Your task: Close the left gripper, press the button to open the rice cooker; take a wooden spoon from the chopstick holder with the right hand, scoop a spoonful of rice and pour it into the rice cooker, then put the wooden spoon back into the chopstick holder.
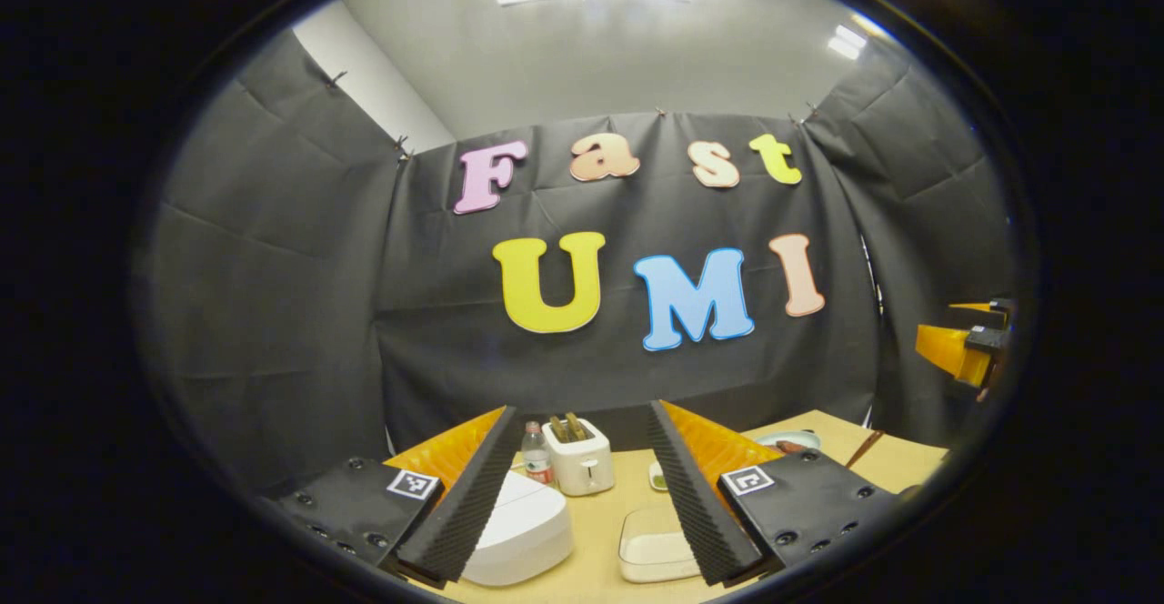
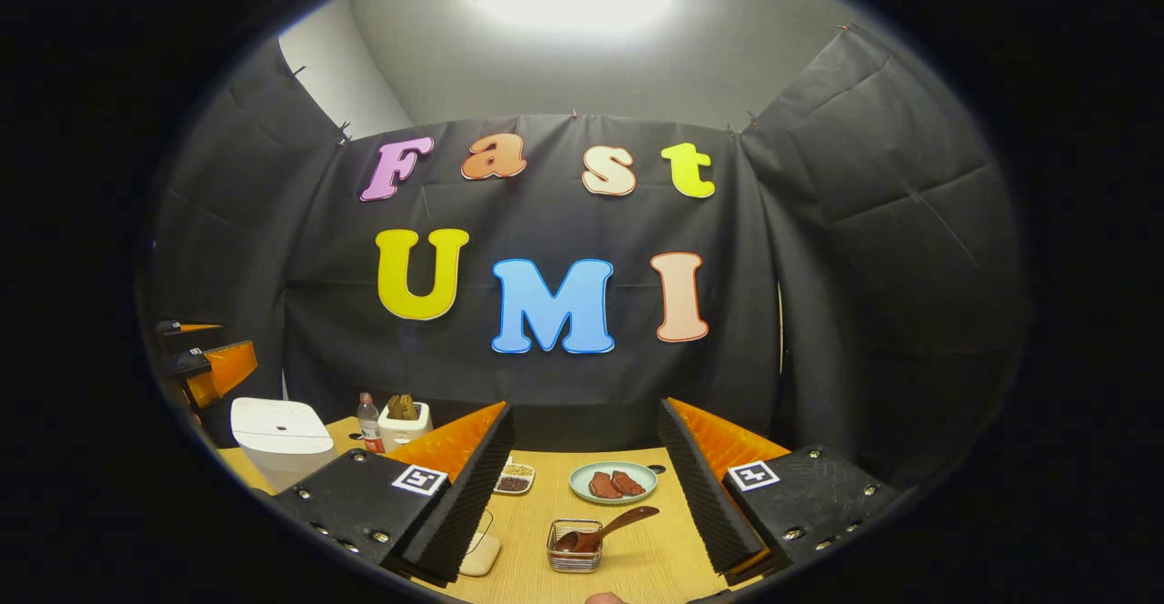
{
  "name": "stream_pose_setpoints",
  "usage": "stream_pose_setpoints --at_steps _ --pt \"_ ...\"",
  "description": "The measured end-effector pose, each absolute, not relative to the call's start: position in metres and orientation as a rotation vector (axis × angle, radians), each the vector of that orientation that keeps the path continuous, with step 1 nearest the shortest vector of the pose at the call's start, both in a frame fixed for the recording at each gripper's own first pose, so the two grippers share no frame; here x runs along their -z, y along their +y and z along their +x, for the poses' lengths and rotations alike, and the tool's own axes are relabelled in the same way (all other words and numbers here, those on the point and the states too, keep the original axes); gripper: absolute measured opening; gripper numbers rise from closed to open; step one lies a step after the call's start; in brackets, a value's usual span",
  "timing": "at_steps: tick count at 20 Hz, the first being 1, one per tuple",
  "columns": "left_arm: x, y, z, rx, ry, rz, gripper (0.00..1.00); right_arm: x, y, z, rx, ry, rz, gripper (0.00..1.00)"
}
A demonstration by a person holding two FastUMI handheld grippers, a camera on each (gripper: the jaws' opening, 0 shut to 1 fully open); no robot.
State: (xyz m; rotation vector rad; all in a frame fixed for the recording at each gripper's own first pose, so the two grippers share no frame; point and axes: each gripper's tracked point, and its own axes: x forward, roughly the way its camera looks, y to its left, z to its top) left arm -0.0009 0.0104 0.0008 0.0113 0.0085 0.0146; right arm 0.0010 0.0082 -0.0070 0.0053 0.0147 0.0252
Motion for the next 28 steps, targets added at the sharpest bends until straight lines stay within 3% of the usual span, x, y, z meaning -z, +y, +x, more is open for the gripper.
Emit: stream_pose_setpoints --at_steps 1,4,5,8,10,12,22,28 --pt "0.001 0.009 0.0 -0.006 0.012 0.009 0.97 0.007 0.008 0.001 -0.026 0.014 0.004 0.96" --pt "0.002 0.012 0.001 -0.003 0.016 0.001 0.81 0.006 0.01 0.003 -0.025 0.013 0.002 0.96" --pt "0.002 0.011 0.002 0.005 0.018 -0.001 0.81 0.006 0.011 0.003 -0.026 0.012 0.003 0.96" --pt "-0.002 0.021 0.001 -0.021 -0.001 0.001 0.57 0.006 0.013 0.004 -0.025 0.011 0.0 0.96" --pt "-0.001 0.029 0.002 -0.033 0.0 0.002 0.28 0.009 0.014 0.003 -0.025 0.016 -0.006 0.96" --pt "-0.004 0.038 0.005 -0.035 -0.008 -0.002 0.13 0.009 0.017 0.002 -0.03 0.016 -0.002 0.96" --pt "0.033 0.102 0.041 -0.065 0.088 -0.056 0.07 0.01 0.024 -0.001 -0.005 0.023 -0.023 0.96" --pt "0.08 0.139 0.073 -0.071 0.185 -0.073 0.1 0.015 0.024 -0.005 0.037 0.044 -0.045 0.96"
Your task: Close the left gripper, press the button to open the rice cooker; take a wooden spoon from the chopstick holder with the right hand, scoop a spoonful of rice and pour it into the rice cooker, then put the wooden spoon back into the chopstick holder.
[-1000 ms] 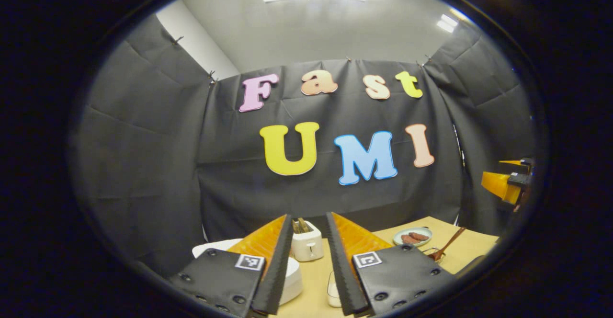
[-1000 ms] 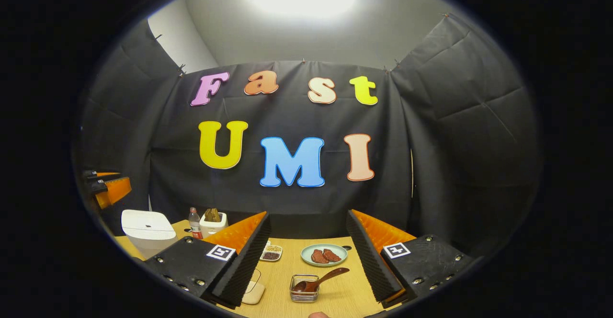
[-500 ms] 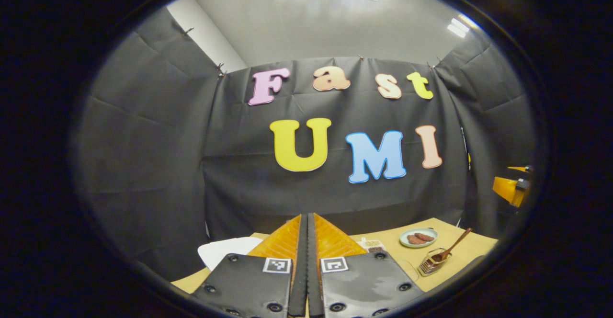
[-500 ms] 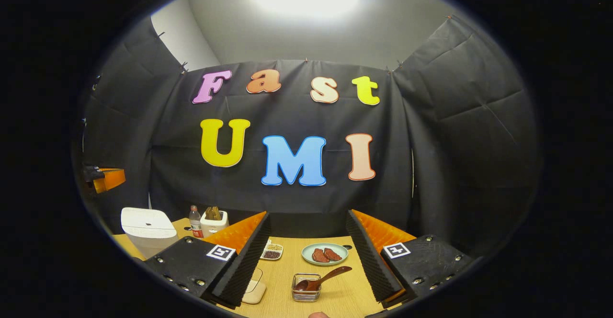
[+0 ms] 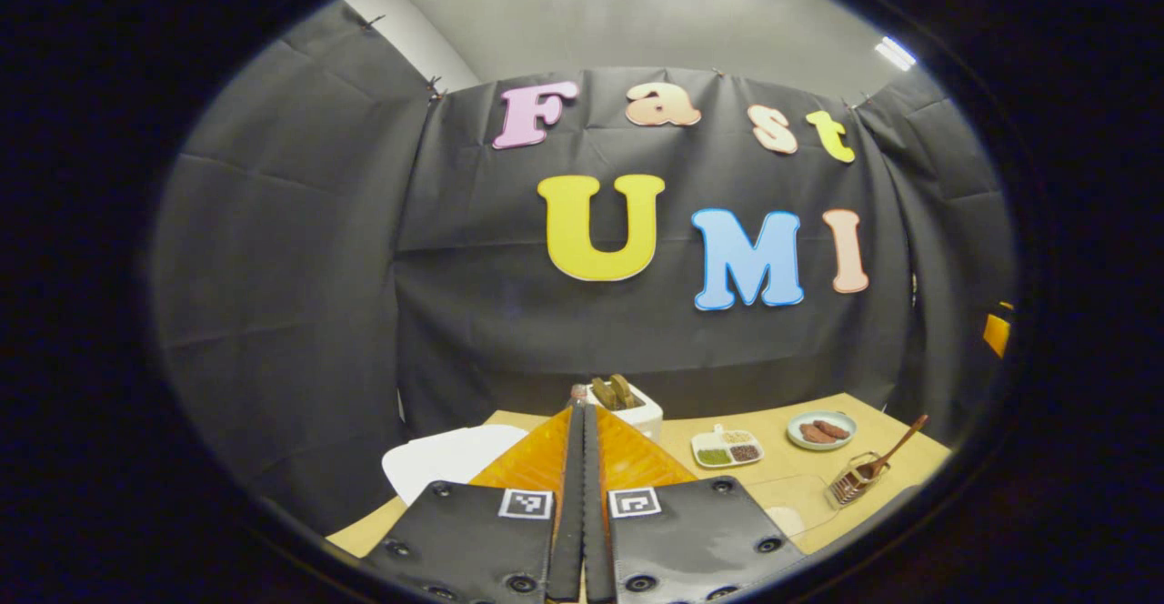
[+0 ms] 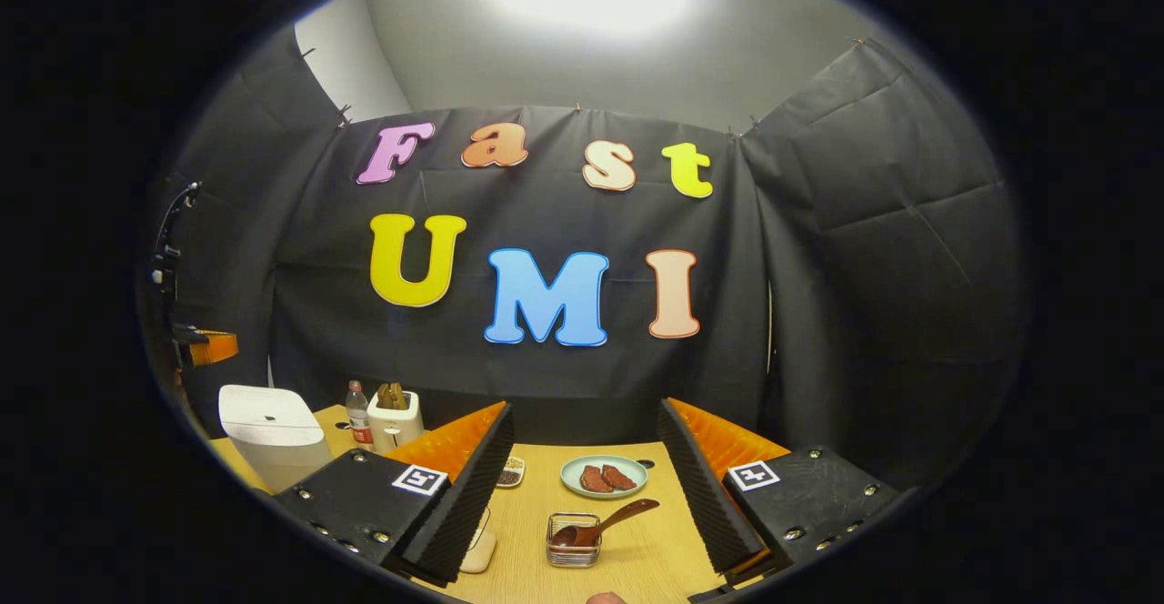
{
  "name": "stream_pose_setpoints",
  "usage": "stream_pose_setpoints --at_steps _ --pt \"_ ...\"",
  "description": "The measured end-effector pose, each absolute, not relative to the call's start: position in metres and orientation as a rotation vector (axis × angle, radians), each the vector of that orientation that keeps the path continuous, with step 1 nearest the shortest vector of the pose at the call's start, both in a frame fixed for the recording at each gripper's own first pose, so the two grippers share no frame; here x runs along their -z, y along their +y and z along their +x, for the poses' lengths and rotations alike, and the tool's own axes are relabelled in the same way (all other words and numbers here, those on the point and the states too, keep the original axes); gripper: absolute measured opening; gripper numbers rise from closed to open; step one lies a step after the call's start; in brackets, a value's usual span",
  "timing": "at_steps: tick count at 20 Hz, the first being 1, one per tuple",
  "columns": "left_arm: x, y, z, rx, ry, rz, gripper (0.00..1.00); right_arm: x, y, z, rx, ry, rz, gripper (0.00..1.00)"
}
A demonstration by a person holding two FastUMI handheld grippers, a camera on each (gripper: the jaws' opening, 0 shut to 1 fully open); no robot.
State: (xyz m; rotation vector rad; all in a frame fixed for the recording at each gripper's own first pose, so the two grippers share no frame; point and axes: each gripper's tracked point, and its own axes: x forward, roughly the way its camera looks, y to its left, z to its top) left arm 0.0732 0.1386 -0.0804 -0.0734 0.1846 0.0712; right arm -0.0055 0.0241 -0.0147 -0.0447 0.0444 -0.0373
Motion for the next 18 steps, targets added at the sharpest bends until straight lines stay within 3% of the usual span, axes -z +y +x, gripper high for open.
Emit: stream_pose_setpoints --at_steps 18 --pt "0.243 0.18 0.11 -0.075 0.474 -0.135 0.09 0.03 0.049 -0.02 0.138 0.099 -0.093 0.96"
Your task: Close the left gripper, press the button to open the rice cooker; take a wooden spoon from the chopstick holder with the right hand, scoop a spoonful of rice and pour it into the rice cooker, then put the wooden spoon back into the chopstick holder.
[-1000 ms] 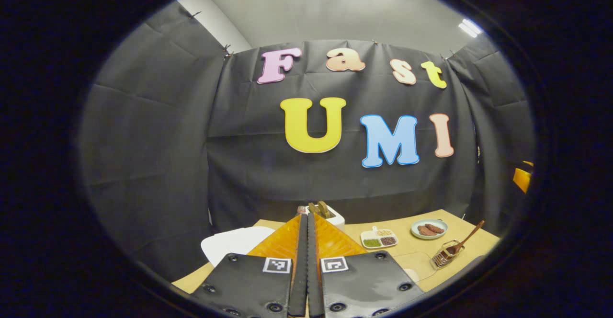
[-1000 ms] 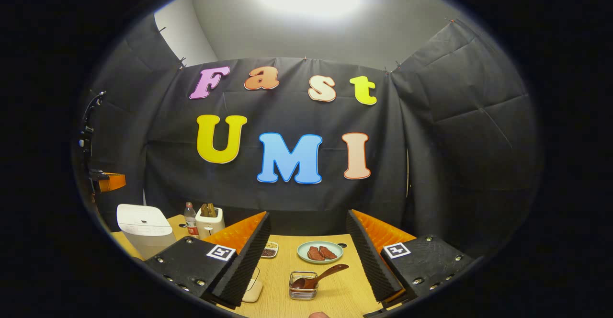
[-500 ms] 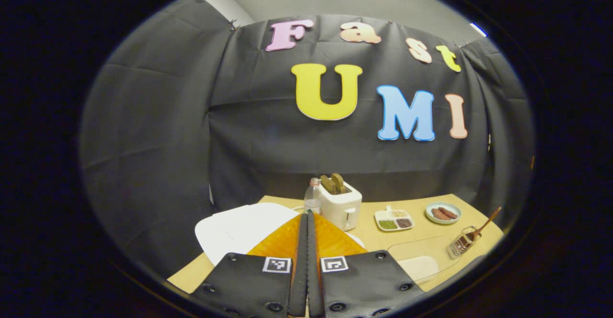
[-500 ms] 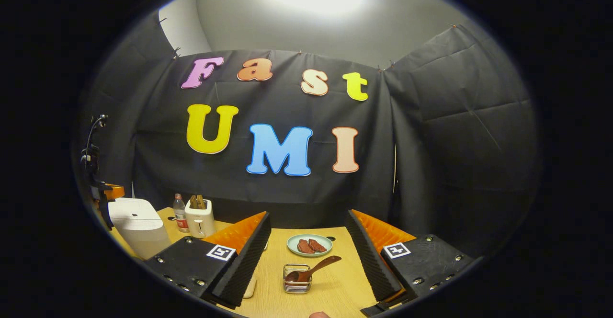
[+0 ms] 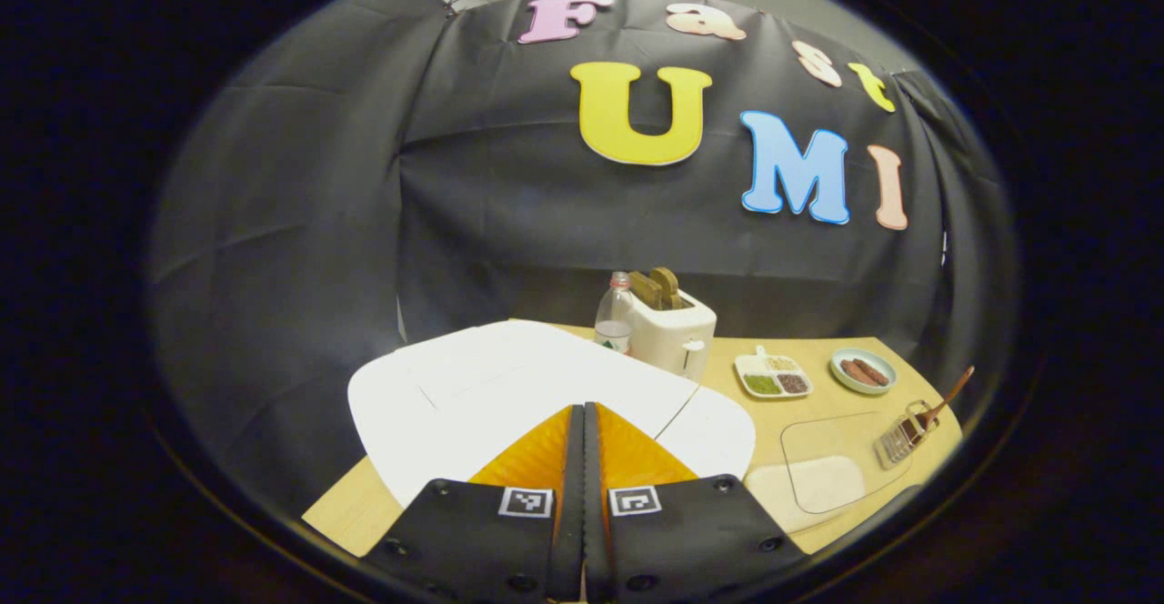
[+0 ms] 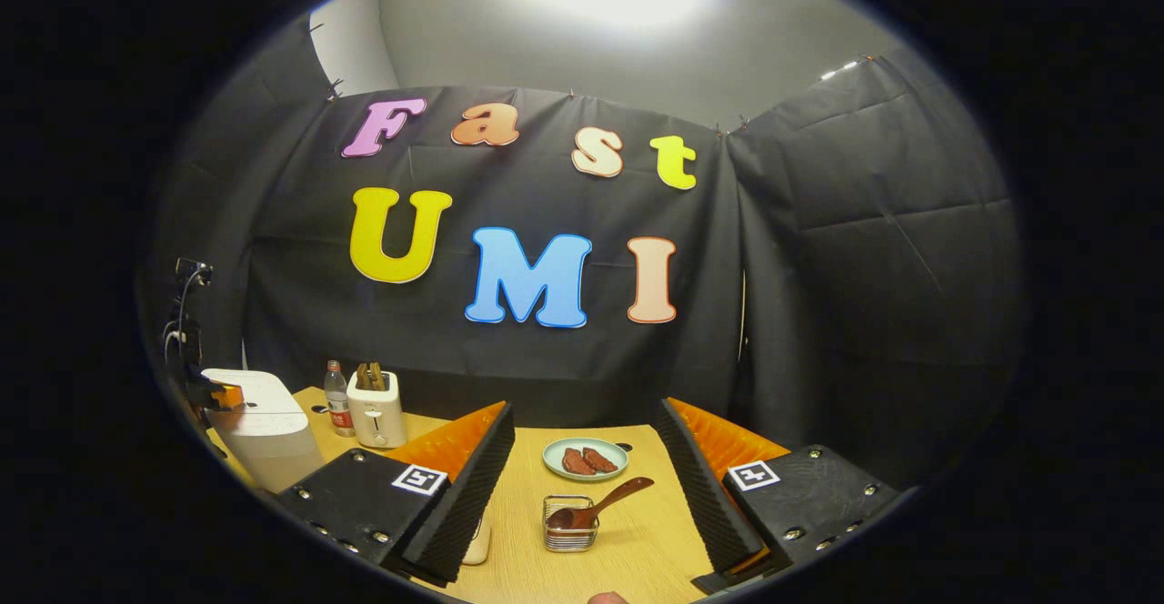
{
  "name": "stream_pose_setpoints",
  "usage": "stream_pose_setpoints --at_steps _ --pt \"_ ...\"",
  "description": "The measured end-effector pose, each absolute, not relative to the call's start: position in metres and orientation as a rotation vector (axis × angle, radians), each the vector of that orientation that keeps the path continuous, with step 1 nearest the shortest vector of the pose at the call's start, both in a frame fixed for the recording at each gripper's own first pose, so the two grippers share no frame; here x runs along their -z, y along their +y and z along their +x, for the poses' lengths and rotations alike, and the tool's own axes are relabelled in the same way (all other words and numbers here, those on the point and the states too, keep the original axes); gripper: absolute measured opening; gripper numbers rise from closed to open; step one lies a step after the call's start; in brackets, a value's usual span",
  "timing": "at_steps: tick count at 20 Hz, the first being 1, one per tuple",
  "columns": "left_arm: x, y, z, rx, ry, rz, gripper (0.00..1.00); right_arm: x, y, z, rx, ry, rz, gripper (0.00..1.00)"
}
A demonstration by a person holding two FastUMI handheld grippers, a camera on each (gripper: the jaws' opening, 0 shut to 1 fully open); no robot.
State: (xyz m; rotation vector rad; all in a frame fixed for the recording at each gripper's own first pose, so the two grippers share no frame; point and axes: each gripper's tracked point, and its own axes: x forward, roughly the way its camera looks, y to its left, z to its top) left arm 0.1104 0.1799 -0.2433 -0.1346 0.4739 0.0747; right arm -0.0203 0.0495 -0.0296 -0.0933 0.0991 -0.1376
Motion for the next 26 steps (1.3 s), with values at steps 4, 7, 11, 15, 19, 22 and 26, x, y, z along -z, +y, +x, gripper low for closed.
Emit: stream_pose_setpoints --at_steps 4,7,11,15,19,22,26 --pt "0.249 0.178 0.11 -0.078 0.489 -0.106 0.09 0.03 0.051 -0.02 0.129 0.102 -0.1 0.96" --pt "0.227 0.182 0.116 -0.091 0.439 -0.084 0.09 0.028 0.048 -0.02 0.127 0.095 -0.096 0.96" --pt "0.169 0.198 0.123 -0.123 0.32 -0.072 0.09 0.026 0.044 -0.016 0.13 0.085 -0.083 0.96" --pt "0.101 0.214 0.121 -0.14 0.18 -0.049 0.11 0.022 0.047 -0.008 0.139 0.069 -0.075 0.96" --pt "0.06 0.199 0.098 -0.083 0.098 -0.068 0.51 0.022 0.048 0.005 0.134 0.05 -0.083 0.96" --pt "0.035 0.188 0.08 -0.087 0.031 -0.065 0.98 0.02 0.044 0.018 0.115 0.036 -0.082 0.96" --pt "0.023 0.159 0.057 -0.092 0.009 -0.083 0.99 0.025 0.028 0.037 0.094 0.032 -0.075 0.96"
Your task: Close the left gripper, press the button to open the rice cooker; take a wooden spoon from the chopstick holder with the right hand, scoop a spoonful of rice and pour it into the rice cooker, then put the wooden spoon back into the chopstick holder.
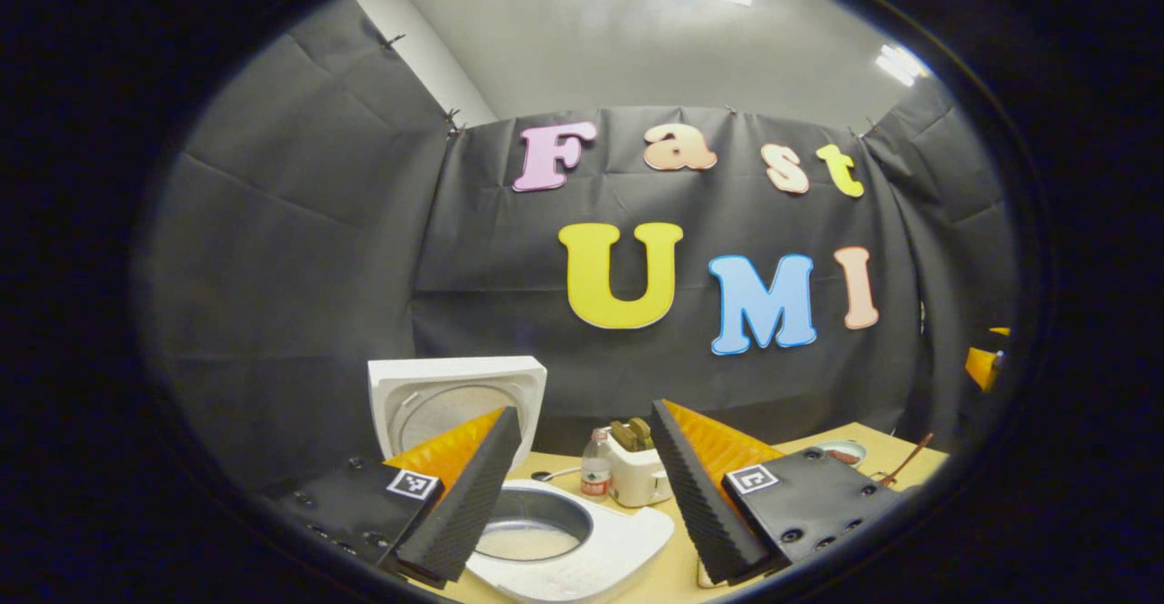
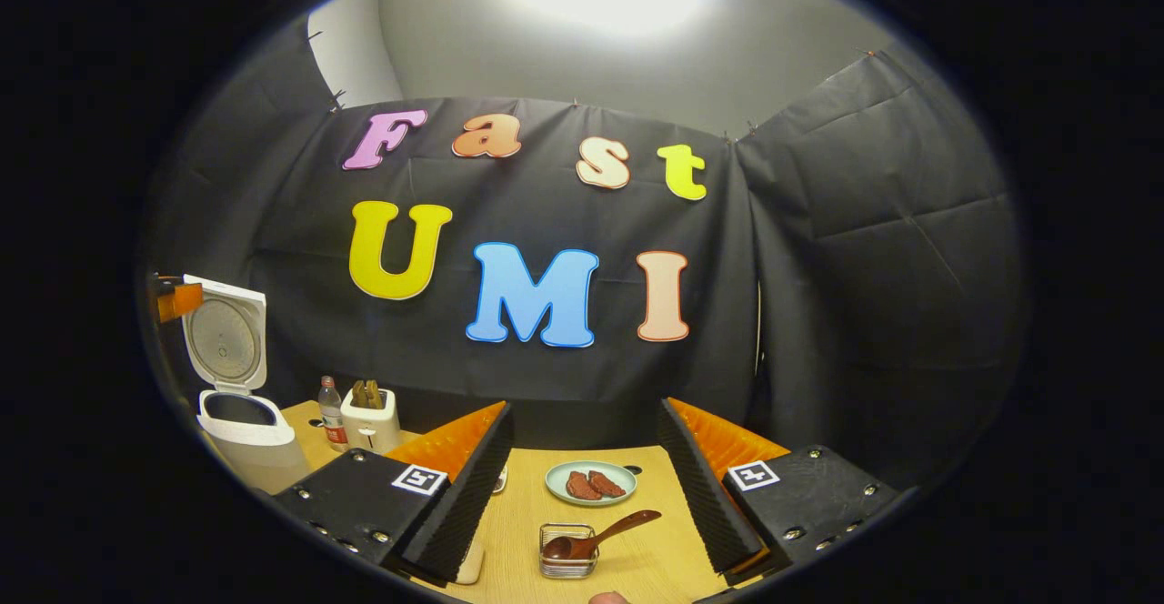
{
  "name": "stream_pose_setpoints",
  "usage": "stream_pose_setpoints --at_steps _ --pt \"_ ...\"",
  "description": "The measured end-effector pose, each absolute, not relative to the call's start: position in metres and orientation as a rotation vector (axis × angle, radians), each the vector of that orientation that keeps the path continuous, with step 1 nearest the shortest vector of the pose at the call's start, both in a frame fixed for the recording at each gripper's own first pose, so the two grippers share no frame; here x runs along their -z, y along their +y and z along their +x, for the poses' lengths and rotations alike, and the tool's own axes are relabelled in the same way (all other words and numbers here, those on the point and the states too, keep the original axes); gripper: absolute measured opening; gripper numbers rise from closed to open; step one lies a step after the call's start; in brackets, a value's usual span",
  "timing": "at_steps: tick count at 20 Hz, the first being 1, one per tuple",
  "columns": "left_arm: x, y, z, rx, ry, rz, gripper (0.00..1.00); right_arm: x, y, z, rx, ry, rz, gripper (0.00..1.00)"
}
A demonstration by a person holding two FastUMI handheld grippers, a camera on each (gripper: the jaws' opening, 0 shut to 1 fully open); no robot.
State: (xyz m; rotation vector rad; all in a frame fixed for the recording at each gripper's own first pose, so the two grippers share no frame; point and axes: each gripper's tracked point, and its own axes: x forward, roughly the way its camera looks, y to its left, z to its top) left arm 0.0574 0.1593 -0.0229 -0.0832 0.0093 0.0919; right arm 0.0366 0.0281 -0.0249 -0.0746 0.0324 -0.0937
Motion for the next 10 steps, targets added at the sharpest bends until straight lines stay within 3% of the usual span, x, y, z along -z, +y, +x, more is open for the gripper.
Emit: stream_pose_setpoints --at_steps 10 --pt "-0.012 0.095 0.031 -0.056 -0.018 -0.081 0.99 0.112 -0.039 0.092 0.146 0.156 -0.012 0.97"
